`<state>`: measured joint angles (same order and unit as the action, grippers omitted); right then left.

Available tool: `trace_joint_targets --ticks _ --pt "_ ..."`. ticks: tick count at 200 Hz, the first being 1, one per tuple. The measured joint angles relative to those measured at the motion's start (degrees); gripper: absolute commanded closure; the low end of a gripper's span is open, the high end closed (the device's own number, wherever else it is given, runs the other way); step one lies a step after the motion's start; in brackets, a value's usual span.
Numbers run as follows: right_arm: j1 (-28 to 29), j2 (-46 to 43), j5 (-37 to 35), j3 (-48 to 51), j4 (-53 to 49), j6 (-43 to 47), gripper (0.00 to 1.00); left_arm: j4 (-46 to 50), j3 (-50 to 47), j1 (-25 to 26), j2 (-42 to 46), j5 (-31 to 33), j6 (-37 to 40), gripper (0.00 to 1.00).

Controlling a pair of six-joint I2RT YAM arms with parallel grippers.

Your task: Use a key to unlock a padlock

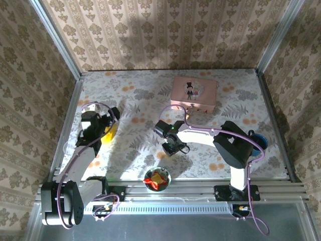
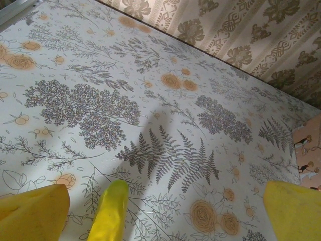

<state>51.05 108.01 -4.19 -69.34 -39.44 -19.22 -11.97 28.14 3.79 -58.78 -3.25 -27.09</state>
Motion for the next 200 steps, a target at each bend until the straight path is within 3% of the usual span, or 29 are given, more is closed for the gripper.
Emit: trace_joint_targets --ticks 200 --pt "-1.4 0.0 1.7 0.0 0.0 0.0 0.58 0.0 0.0 -1.2 -1.6 -1.6 -1.2 0.00"
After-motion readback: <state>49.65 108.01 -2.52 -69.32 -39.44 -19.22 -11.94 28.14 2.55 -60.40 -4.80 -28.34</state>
